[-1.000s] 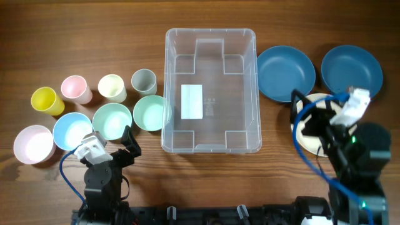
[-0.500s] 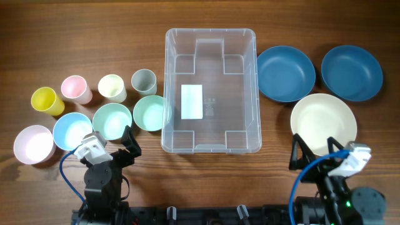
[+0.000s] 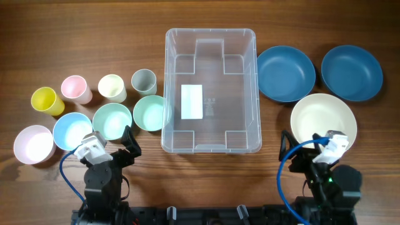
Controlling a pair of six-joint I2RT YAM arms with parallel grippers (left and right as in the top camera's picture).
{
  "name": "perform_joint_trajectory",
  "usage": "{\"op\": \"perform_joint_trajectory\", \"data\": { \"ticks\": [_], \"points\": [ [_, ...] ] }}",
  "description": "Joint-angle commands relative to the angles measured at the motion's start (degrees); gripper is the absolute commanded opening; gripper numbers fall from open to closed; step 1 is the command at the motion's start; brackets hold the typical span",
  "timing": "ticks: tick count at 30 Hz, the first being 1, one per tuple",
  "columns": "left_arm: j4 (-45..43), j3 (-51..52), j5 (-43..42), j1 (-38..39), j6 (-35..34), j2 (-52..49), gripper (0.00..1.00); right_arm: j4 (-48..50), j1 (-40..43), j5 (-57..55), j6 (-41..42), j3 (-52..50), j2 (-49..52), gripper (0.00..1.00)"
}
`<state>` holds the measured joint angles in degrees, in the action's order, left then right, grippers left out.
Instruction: Pack container
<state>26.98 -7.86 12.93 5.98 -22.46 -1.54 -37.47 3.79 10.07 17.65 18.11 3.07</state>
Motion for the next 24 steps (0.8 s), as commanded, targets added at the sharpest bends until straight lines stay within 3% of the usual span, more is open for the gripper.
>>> {"op": "perform_joint_trajectory", "data": {
  "ticks": [1,7,12,24],
  "points": [
    [0.04,0.09,-0.7,-0.15,-0.52,0.31,1.0,1.46,-0.02,-1.05,-1.09,-4.2,-0.66,1.0],
    [0.04,0.09,-0.68,-0.15,-0.52,0.31,1.0,4.85,-0.02,-1.81,-1.01,-7.74,-0.66,1.0],
    [0.04,0.09,-0.7,-0.15,-0.52,0.31,1.0,6.12,-0.02,-10.38,-1.01,-9.18,-0.66,1.0],
    [0.04,0.09,-0.7,-0.15,-0.52,0.31,1.0,6.14,-0.02,-10.47,-0.98,-9.18,-0.66,1.0]
  ]
}}
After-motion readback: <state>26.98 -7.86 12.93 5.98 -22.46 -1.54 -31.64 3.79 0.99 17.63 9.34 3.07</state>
